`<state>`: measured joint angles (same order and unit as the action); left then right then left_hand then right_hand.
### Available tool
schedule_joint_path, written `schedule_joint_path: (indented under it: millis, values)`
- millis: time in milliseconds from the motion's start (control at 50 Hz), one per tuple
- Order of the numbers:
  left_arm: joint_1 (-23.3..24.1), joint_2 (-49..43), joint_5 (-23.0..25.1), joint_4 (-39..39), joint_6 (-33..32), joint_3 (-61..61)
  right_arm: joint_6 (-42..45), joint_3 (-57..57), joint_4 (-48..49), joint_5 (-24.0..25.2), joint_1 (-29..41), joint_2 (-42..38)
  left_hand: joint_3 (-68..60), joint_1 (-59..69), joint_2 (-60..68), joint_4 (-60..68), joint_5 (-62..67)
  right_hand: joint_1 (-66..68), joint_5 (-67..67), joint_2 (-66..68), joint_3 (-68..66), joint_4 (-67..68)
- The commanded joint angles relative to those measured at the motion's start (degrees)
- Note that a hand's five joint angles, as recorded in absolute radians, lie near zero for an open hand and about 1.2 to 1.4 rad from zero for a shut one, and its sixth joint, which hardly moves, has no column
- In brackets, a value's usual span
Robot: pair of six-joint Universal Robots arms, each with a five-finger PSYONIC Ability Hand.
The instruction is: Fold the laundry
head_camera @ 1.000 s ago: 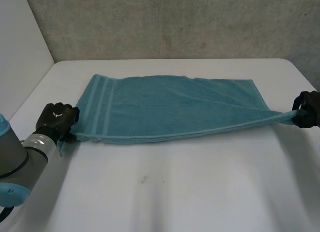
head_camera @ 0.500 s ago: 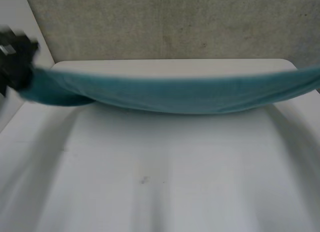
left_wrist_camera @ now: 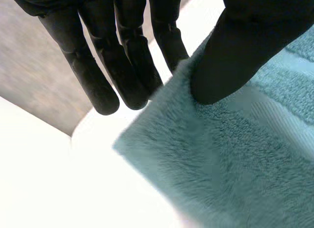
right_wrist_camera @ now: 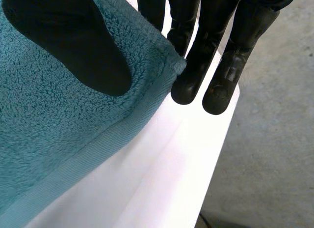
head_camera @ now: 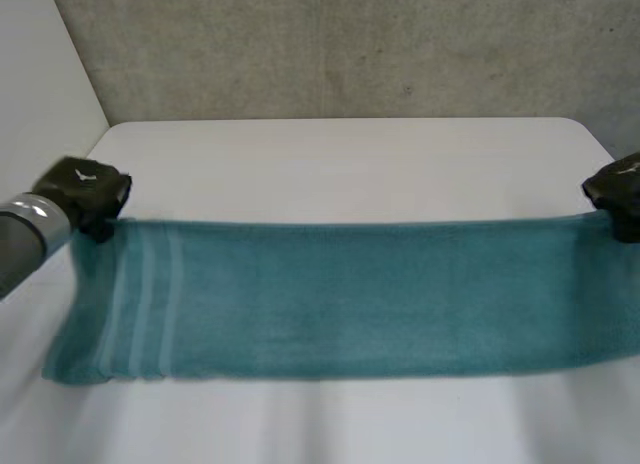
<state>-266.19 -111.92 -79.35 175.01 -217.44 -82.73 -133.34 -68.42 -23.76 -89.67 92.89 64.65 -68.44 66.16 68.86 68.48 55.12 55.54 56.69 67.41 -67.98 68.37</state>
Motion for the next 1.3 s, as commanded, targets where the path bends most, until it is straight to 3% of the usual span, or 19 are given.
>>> schedule_joint_path:
  millis: [20, 80, 120, 160, 180, 220, 280, 400, 540, 680, 820, 920, 980, 1140, 1180, 1200, 1220, 1280, 1300]
  values:
    - [2.7, -6.2, -4.1, 0.8, -2.5, 14.9, -1.1, 17.2, 4.2, -4.1, 3.6, -8.4, -11.6, 13.8, 11.1, 11.5, 14.9, 24.5, 13.3, 12.6, -12.0, 11.6]
    - [3.8, -5.5, -5.4, 3.7, -1.2, 22.3, -3.7, 26.6, 7.6, -5.2, 4.3, -8.7, -11.6, 13.8, 11.1, 11.5, 14.9, 24.5, 13.3, 12.6, -12.0, 11.6]
    - [4.8, -0.9, -9.3, 14.4, 4.8, 28.1, -11.5, 35.7, 17.0, -6.8, 5.0, -8.1, -11.6, 13.8, 11.1, 11.5, 14.9, 24.5, 13.3, 12.6, -12.0, 11.6]
    - [4.3, 2.0, -12.0, 21.6, 8.8, 28.1, -17.6, 34.7, 26.2, -7.6, 4.8, -4.6, -11.6, 13.8, 11.1, 11.5, 14.9, 24.5, 13.3, 12.6, -12.0, 11.6]
    - [4.1, 3.3, -13.0, 25.0, 10.5, 28.1, -17.7, 34.7, 26.2, -7.6, 4.8, -4.5, -11.6, 13.8, 11.1, 11.5, 14.9, 24.5, 13.3, 12.6, -12.0, 11.6]
    - [3.9, 6.3, -14.1, 32.1, 13.9, 27.1, -21.6, 28.0, 33.8, -7.4, 4.6, 4.2, -11.6, 13.8, 11.1, 11.5, 14.9, 24.5, 13.3, 12.6, -12.0, 11.6]
    - [3.8, 6.5, -13.5, 30.4, 13.9, 26.5, -21.3, 20.6, 35.1, -6.3, 4.4, 8.6, -11.6, 13.8, 11.1, 11.5, 14.9, 24.5, 13.3, 12.6, -12.0, 11.6]
    - [3.6, 6.2, -10.5, 26.3, 14.5, 21.6, -21.2, 13.7, 34.7, -2.9, 4.7, 8.4, -11.6, 13.8, 11.1, 11.5, 14.9, 24.5, 13.3, 12.6, -12.0, 11.6]
    - [3.1, 5.7, -5.9, 31.8, 15.1, 6.4, -21.4, 1.5, 33.9, 2.0, 4.7, 7.3, -11.6, 13.8, 11.1, 11.5, 14.9, 24.5, 13.3, 12.6, -12.0, 11.6]
    - [3.3, -1.1, -1.3, 40.3, 14.6, -6.5, -21.2, -6.7, 34.3, 3.6, 4.8, -2.8, -11.6, 13.8, 11.1, 11.5, 14.9, 24.5, 13.3, 12.6, -12.0, 11.6]
    - [3.3, -8.5, -0.6, 42.3, 14.3, -11.8, -19.9, -7.9, 33.4, 2.8, 4.6, -13.9, -11.6, 13.8, 11.1, 11.5, 14.9, 24.5, 13.3, 12.6, -12.0, 11.6]
    - [2.9, -8.2, -1.2, 38.5, 12.2, -16.7, -17.3, -10.8, 31.1, 2.8, 4.0, -12.4, -11.6, 13.8, 11.1, 11.5, 14.9, 24.5, 13.3, 12.6, -12.0, 11.6]
    - [2.4, -6.2, -1.2, 36.6, 10.5, -18.7, -15.1, -13.8, 27.8, 3.3, 3.9, -6.0, -11.6, 13.8, 11.1, 11.5, 14.9, 24.5, 13.3, 12.6, -12.0, 11.6]
    - [-2.6, 10.8, -1.2, 19.5, 4.0, -29.7, -5.6, -21.3, 16.8, 4.9, 0.3, 6.9, -11.6, 13.8, 11.1, 11.5, 14.9, 24.5, 13.3, 12.6, -12.0, 11.6]
    - [-3.2, 16.6, -1.0, 10.9, 1.8, -31.8, 0.5, -25.2, 12.5, 6.0, -3.0, 11.4, -11.6, 13.8, 11.1, 11.5, 14.9, 24.5, 13.3, 12.6, -12.0, 11.6]
    - [-3.2, 16.6, -1.0, 10.8, 1.8, -31.8, 6.2, -28.2, 9.1, 6.8, -5.2, 14.1, -11.6, 13.8, 11.1, 11.5, 14.9, 24.5, 13.3, 12.6, -12.0, 11.6]
    - [-4.8, 22.2, -0.5, 1.6, -1.8, -33.4, 9.3, -29.8, 7.4, 7.1, -6.3, 15.1, -11.6, 13.8, 11.1, 11.5, 14.9, 24.5, 13.3, 12.6, -12.0, 11.6]
    - [-6.7, 25.3, -0.2, -2.9, -4.7, -33.9, 21.2, -35.8, 1.5, 8.5, -11.3, 18.0, -11.6, 13.8, 11.1, 11.5, 14.9, 24.5, 13.3, 12.6, -12.0, 11.6]
    - [-8.7, 29.0, 0.9, -5.6, -8.6, -34.3, 23.5, -36.7, 0.4, 8.6, -12.5, 18.4, -11.6, 13.8, 11.1, 11.5, 14.9, 24.5, 13.3, 12.6, -12.0, 11.6]
